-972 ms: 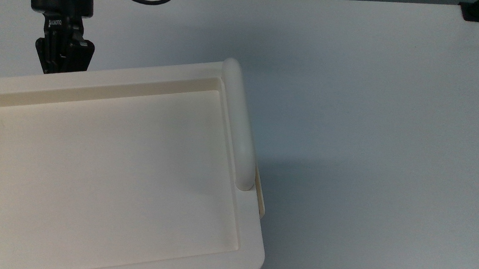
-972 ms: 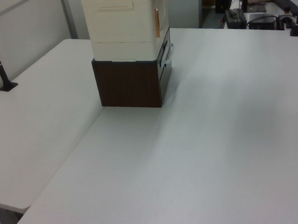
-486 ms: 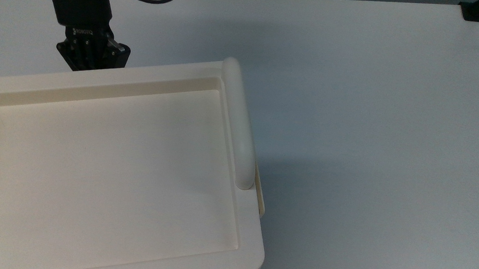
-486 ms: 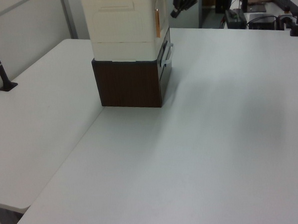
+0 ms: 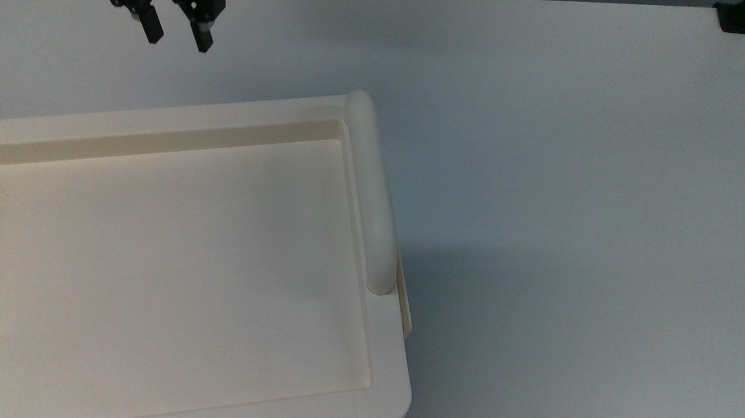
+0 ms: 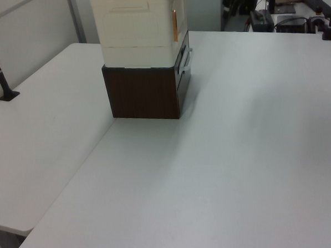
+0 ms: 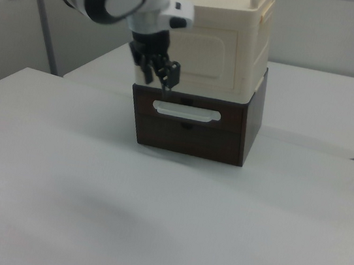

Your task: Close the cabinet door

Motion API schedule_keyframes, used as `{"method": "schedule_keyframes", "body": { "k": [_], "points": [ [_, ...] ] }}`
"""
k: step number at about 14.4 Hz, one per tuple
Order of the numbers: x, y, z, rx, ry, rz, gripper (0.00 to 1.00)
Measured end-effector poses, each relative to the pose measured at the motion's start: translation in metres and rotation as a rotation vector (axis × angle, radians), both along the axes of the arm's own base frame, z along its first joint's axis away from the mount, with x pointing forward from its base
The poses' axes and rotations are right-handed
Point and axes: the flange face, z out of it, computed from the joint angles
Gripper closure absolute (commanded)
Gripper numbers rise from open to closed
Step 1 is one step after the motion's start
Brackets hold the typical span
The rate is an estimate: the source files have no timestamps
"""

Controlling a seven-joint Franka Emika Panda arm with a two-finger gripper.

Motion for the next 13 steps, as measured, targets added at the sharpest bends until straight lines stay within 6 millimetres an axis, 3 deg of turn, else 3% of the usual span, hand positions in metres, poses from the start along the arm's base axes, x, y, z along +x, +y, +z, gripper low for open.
{"method": "schedule_keyframes", "body": {
  "k": [3, 6, 10, 13],
  "points": [
    [-0.030, 0.012, 0.024, -0.041, 0.079, 0.037, 0.00],
    [-0.052, 0.038, 0.043, -0.036, 0.131, 0.091, 0.00],
    [-0.061, 0.059, 0.057, -0.036, 0.120, 0.132, 0.00],
    [-0.058, 0.064, 0.053, -0.036, 0.127, 0.142, 0.00]
  ]
}}
